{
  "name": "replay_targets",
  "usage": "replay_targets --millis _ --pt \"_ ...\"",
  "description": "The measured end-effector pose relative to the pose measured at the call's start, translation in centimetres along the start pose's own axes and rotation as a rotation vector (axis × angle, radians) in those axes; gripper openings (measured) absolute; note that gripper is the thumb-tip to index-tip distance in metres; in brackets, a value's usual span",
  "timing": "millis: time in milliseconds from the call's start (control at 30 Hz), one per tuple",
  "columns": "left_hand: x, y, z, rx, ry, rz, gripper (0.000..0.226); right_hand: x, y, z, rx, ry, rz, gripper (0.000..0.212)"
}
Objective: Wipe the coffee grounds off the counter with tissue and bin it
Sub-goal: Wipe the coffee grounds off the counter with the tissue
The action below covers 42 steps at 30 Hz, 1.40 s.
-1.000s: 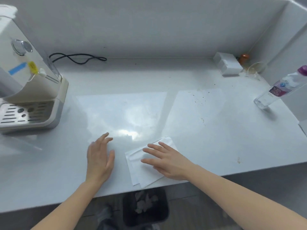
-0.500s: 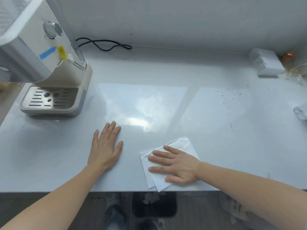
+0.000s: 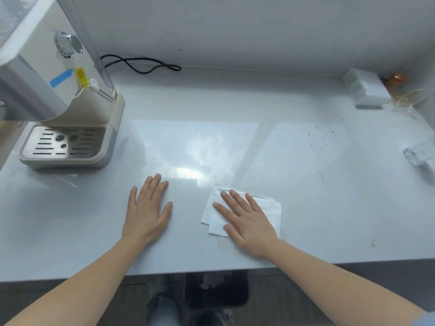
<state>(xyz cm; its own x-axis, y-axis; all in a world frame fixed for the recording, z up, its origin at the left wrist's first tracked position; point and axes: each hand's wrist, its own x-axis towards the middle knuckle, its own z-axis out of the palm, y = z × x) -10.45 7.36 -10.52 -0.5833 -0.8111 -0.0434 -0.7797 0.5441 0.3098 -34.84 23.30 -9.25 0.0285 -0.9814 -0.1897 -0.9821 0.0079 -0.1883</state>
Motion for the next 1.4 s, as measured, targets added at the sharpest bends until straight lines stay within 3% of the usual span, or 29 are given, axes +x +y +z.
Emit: replay_targets --millis 233,400,533,667,900,1133,1300,1400 --pt "0.0 0.2 -0.2 -0.017 0.008 0.002 0.06 0.6 -2.0 0.5 0.094 0.101 0.453 0.057" --pt "-0.1 0.3 -0.5 -0.042 0.001 0.008 0.061 0.6 -2.7 0.3 0.186 0.122 0.573 0.059" --pt "0.0 0.3 -0.7 -0.051 -0.011 0.013 0.063 -0.5 -1.3 -0.6 0.053 0.15 0.4 0.054" --pt "0.0 0.2 -0.6 -0.039 -0.022 0.015 0.064 -0.4 0.5 -0.4 -0.006 0.033 0.13 0.055" --pt "-0.4 0.3 -1.0 -0.111 0.017 0.033 0.058 0.5 0.5 -1.2 -0.077 0.062 0.17 0.057" --pt "-3.6 4.7 0.5 -0.103 0.061 -0.2 0.061 1.4 0.6 -0.2 0.005 -0.004 0.001 0.064" --pt "-3.2 4.9 1.2 -0.052 0.076 -0.218 0.058 3.4 0.8 -1.0 0.025 -0.011 -0.093 0.072" --pt "-3.2 4.9 1.4 -0.078 0.109 -0.227 0.056 3.8 -1.0 -0.6 0.017 -0.066 -0.259 0.075"
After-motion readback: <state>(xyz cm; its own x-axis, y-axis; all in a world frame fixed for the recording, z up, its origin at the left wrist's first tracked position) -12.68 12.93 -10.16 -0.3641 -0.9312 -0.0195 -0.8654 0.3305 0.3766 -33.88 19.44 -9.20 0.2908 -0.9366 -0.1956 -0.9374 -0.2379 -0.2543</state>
